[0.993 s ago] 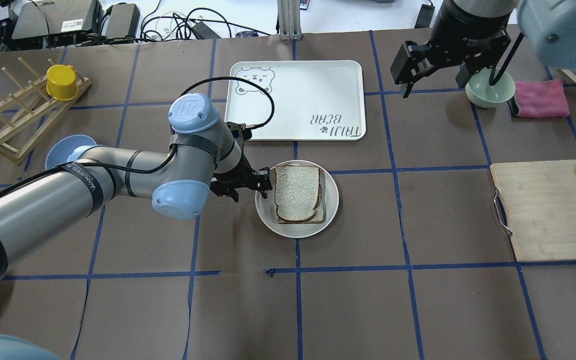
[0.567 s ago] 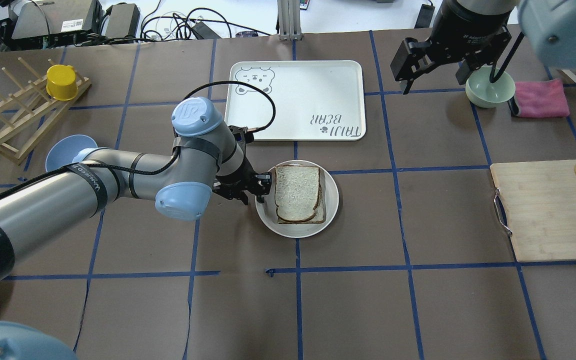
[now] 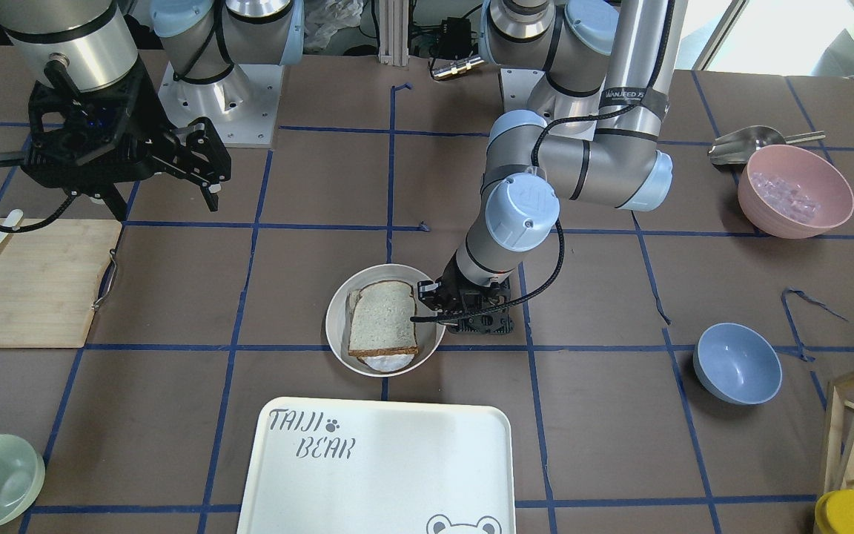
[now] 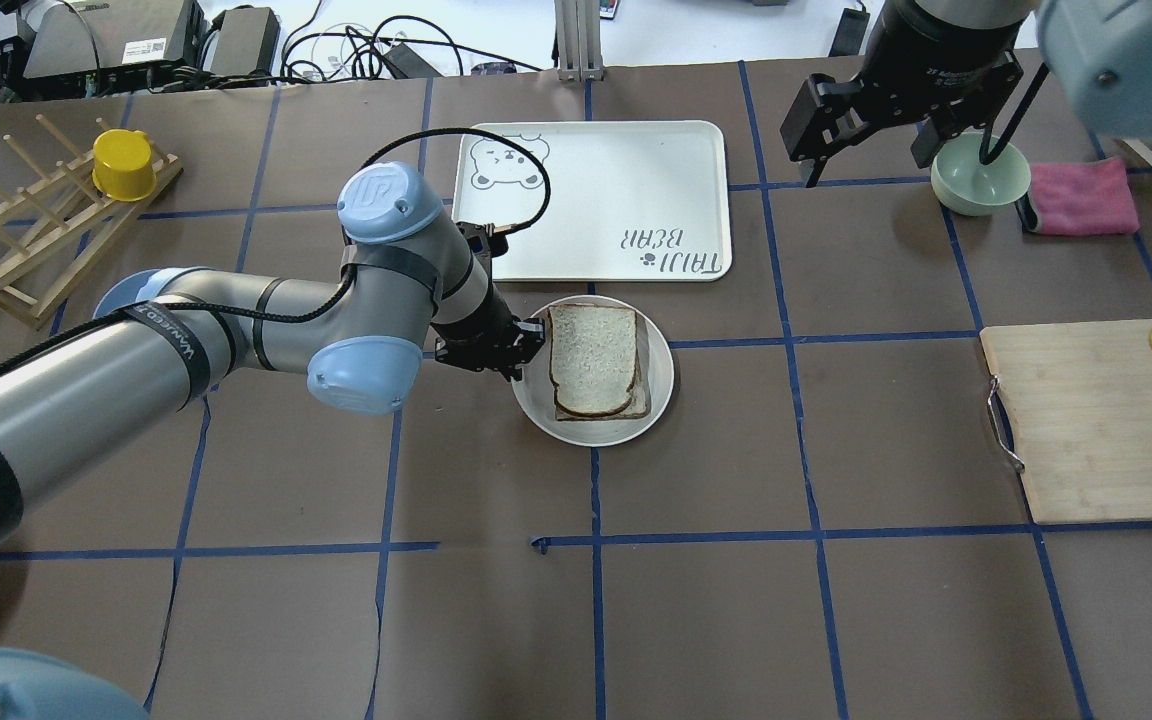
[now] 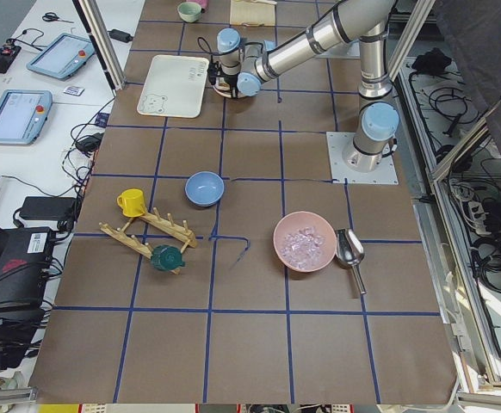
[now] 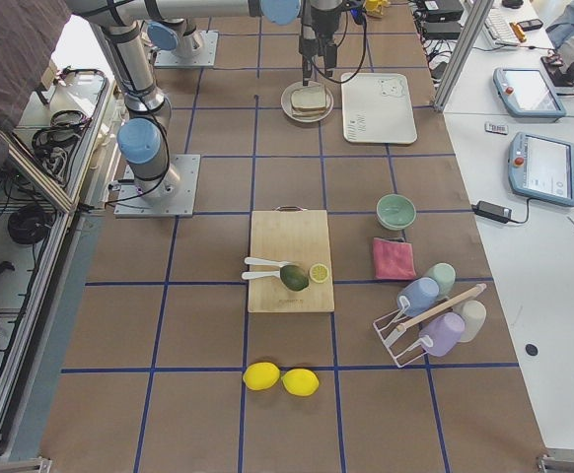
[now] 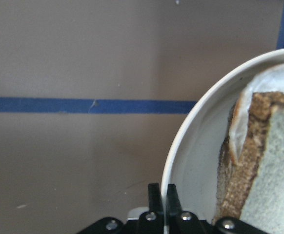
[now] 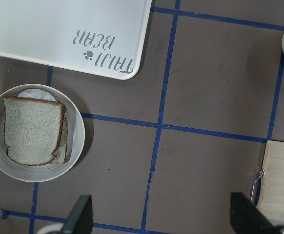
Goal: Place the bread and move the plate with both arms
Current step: 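Grasp the rim of the white plate with the left gripper, then slide the plate with the left gripper onto the bear-printed tray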
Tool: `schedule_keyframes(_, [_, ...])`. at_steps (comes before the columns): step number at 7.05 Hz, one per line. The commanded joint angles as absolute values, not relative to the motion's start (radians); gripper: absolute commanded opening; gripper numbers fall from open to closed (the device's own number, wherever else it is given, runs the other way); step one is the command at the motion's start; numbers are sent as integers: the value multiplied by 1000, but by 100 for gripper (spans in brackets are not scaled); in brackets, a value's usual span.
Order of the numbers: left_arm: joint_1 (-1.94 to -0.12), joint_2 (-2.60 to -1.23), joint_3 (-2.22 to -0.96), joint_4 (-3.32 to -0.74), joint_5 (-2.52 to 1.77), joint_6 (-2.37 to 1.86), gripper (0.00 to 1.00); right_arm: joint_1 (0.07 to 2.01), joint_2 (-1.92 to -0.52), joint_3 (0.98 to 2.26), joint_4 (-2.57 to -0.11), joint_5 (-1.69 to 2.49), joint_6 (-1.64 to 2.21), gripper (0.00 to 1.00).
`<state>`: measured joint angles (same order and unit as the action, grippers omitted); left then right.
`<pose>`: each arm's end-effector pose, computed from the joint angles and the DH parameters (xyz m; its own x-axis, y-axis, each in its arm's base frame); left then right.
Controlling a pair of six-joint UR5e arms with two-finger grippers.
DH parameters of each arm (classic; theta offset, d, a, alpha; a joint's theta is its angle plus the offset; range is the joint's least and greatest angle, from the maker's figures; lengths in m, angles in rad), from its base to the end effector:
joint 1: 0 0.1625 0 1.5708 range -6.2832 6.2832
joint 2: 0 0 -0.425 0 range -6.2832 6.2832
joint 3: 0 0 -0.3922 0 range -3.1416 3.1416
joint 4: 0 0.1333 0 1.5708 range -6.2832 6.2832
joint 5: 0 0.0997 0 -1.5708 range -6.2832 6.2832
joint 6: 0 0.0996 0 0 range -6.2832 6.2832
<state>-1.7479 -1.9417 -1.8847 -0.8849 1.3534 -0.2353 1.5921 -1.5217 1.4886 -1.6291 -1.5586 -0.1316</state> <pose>-0.2506 -0.5216 0.2134 -0.9757 -0.0620 0.2100 -0.0528 0.9974 0.0492 0.1456 -0.5182 0.5099 -0.9882 -0.1529 -0.0001 -0.1522 0.9841 -0.0921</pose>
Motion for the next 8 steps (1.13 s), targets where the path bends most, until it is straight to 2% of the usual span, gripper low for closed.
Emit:
schedule_keyframes(1, [-1724,-1925,-1806,-941,1286,-236,0,1592,-1522,1488,-1629,-1555,-133,100])
schedule_keyframes(3, [-1703,-1922,-1749,-1023,1279,-226,0,1592,-1522,1489,-1629,-1551,-133,100])
schedule_keyframes(4, [-1683,-1963,-1686,-1032,1279,-213,0,1592,-1522,1489,-1629,-1551,-133,100])
schedule_keyframes(8, [-1648,-2243,-1318,-1068,1243,-155,0,1595,-1529,1488,-1629,-1554,-133,100])
